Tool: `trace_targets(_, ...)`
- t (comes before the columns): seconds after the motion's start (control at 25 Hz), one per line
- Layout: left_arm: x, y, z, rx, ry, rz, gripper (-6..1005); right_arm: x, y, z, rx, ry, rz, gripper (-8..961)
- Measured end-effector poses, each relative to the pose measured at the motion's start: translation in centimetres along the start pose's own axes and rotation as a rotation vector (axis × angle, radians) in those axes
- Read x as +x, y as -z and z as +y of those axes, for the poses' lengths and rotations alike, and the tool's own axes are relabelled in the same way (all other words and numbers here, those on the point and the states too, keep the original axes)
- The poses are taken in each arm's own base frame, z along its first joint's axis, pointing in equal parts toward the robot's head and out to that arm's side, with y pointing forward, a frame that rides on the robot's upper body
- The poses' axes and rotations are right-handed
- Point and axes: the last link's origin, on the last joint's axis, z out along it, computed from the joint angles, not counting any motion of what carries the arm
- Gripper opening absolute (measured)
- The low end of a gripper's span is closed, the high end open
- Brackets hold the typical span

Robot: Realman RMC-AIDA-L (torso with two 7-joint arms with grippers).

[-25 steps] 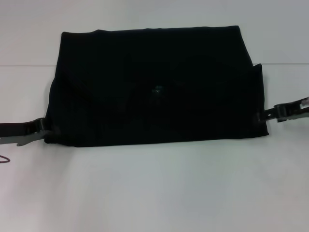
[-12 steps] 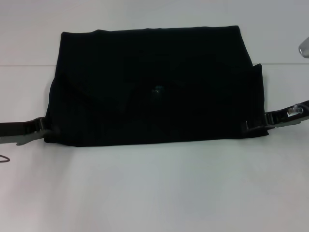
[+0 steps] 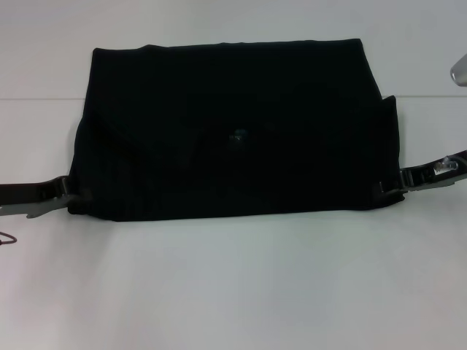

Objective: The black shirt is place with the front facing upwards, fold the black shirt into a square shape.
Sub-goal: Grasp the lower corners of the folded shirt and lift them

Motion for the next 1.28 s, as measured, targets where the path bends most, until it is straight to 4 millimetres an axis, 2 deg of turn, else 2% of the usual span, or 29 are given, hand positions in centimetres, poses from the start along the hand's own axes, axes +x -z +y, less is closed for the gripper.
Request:
trace_targets(0.36, 0.0, 0.0, 0.0, 0.0, -0.004, -0.003, 14, 0.1, 0.0, 0.0, 0.001, 0.002, 0.004, 322)
trace_targets(0.6, 0.0, -0.1, 0.2, -0.005, -0.006, -0.006, 14, 0.1, 0.0, 0.0, 0.003, 0.004, 0.006, 90)
trace_targets(0.8, 0.0, 0.0, 0.3, -0.013, -0.007, -0.013, 14, -0.1, 0.3, -0.2, 0.007, 0.007, 0.004, 9)
trace_targets(1.04, -0.3, 1.1, 1.0, -0.083, -0.009, -0.088, 13, 0.2, 1.8, -0.4, -0.029, 0.035, 0.055, 7)
trace_targets(1.16, -0.9, 2.0, 1.3, -0.114, -0.014, -0.17, 13, 1.1, 2.7, -0.3, -0.074, 0.066, 0.125, 8)
trace_targets(1.28, -1.9, 2.8, 1.7, -0.131, -0.029, -0.294, 13, 2.8, 3.7, -0.1, -0.132, 0.096, 0.222, 9)
